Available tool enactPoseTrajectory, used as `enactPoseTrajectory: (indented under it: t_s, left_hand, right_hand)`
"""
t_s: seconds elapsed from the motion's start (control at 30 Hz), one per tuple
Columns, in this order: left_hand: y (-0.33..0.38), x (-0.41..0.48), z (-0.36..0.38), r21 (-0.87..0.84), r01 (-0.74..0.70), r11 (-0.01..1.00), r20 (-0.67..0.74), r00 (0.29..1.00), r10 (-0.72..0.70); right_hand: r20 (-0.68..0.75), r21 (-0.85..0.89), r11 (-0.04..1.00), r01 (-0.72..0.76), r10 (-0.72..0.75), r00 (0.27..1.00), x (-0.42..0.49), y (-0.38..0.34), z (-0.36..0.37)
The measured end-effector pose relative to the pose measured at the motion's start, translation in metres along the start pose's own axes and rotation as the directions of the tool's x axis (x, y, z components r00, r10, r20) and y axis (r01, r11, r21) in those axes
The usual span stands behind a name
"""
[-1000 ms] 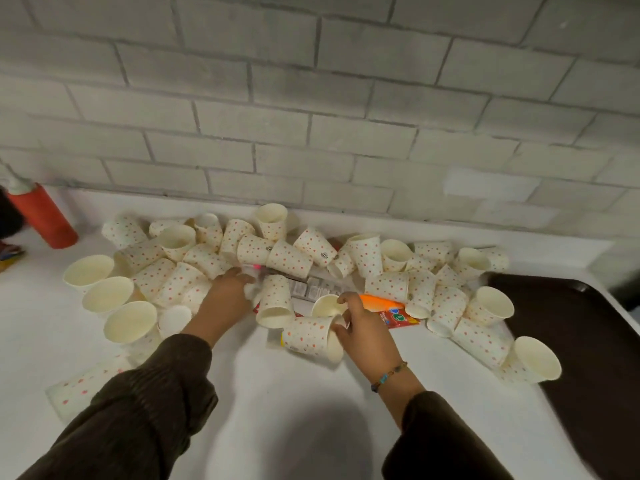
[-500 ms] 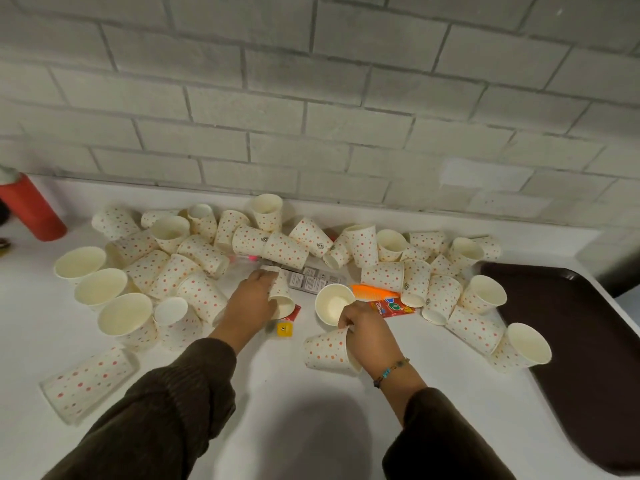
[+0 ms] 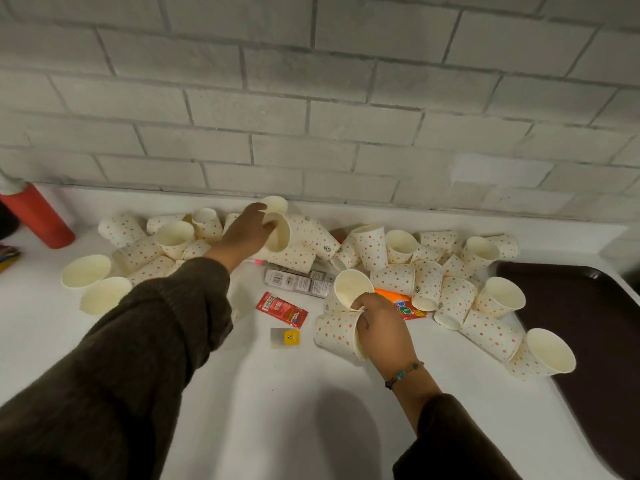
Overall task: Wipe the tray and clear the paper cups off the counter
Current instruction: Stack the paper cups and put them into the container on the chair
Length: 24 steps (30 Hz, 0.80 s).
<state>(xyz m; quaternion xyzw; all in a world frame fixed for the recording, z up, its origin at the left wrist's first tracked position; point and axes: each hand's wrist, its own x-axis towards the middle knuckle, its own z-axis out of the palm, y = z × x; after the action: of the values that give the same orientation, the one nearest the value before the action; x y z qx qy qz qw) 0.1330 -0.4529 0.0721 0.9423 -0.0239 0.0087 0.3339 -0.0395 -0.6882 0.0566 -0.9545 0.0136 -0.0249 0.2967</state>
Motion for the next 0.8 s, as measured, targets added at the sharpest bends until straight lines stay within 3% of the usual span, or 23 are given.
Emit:
enactPoseTrajectory:
  t_s: [0.2, 0.33, 0.57, 0.7, 0.8]
  left_hand:
    - [-0.007, 0.03, 0.016, 0.128, 0.062, 0.99, 0.156, 0.984, -0.082]
    - [0.0, 0.026, 0.012, 0.093, 0.11, 0.99, 0.051, 0.992, -0.115]
    - [0.045, -0.031, -0.026, -0.121, 0.009, 0.993, -0.257, 0.966, -0.041]
    - [0.069, -0.091, -0.015, -0.247, -0.195, 0.949, -0.24, 0.961, 0.135]
    - [0.081, -0.138, 0.012, -0.282, -0.259, 0.924, -0.202, 0.957, 0.206]
  right_hand:
    - [-0.017, 0.123, 0.992, -0.041, 0.044, 0.999, -0.003, 0.002, -0.003]
    - [-0.084, 0.134, 0.99, -0.036, 0.047, 0.995, -0.006, 0.004, -0.006]
    - [-0.118, 0.113, 0.991, -0.068, 0.082, 0.99, -0.026, 0.013, -0.017]
    - [-0.137, 0.097, 0.991, -0.094, 0.107, 0.985, -0.047, 0.02, -0.03]
    - [-0.171, 0.024, 0.994, -0.109, 0.111, 0.979, -0.064, 0.035, -0.041]
